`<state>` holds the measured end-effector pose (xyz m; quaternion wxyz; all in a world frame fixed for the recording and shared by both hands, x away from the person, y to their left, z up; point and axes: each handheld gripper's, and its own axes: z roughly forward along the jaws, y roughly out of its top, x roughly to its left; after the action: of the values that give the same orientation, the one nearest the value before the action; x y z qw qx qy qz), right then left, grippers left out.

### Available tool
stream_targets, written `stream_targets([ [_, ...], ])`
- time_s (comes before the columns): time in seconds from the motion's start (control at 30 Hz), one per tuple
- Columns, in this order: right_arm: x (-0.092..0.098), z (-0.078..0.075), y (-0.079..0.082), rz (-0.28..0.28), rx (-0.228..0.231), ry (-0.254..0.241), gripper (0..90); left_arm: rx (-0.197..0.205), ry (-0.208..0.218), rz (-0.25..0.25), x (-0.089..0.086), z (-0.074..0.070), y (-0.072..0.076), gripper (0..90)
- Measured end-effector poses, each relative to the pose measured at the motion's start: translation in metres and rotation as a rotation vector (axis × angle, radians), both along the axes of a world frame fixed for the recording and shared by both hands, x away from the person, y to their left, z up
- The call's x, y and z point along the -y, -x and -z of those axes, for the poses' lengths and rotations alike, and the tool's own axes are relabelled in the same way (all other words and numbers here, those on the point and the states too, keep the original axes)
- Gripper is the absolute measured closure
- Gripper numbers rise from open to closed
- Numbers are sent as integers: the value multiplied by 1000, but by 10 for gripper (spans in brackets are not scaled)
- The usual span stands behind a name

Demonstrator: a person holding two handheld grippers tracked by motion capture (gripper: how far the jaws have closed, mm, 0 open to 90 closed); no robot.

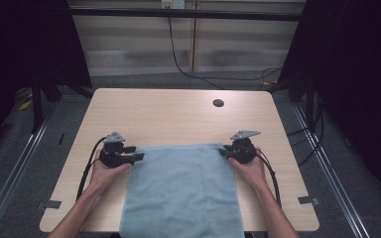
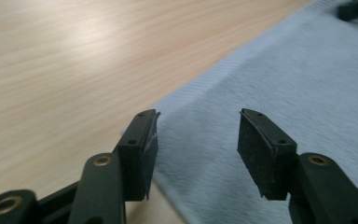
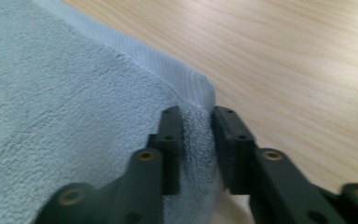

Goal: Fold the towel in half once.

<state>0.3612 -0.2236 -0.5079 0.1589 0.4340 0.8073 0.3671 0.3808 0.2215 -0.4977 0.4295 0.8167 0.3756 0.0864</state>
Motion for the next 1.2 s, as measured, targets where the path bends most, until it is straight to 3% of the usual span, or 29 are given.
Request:
stream_targets([
  [0.07,-2,0,1,-17,-8,-13,836,0,-17,-28,-2,0,-6,441],
  [0.1,-3,0,1,-14,-5,-14,848,-3,0,-28,-3,0,-8,430],
  [0.17,-3,0,2,-7,-4,-13,852,1,3,-29,-1,1,-9,415],
  [0.3,-2,1,2,-8,-5,-27,852,8,-65,-16,6,4,-6,394],
  [0.37,-3,1,2,-8,-2,-27,851,7,-79,-11,6,6,-7,389],
  [0.43,-3,1,4,-2,-9,-29,851,-9,-75,-16,7,8,-7,389],
  [0.6,-2,1,4,-8,-5,-32,851,21,-95,4,10,9,-6,391],
  [0.73,-2,1,4,-7,-8,-38,851,36,-109,53,15,8,-1,584],
  [0.87,-2,1,6,-14,-22,-55,850,7,-62,82,16,10,2,812],
  [1.03,2,-4,8,-16,-34,-105,853,-27,11,79,10,6,0,840],
  [1.13,6,-16,8,-19,-9,-160,854,-12,70,93,5,-6,0,842],
  [1.2,7,-27,9,-31,9,-185,855,1,133,87,0,-16,0,842],
])
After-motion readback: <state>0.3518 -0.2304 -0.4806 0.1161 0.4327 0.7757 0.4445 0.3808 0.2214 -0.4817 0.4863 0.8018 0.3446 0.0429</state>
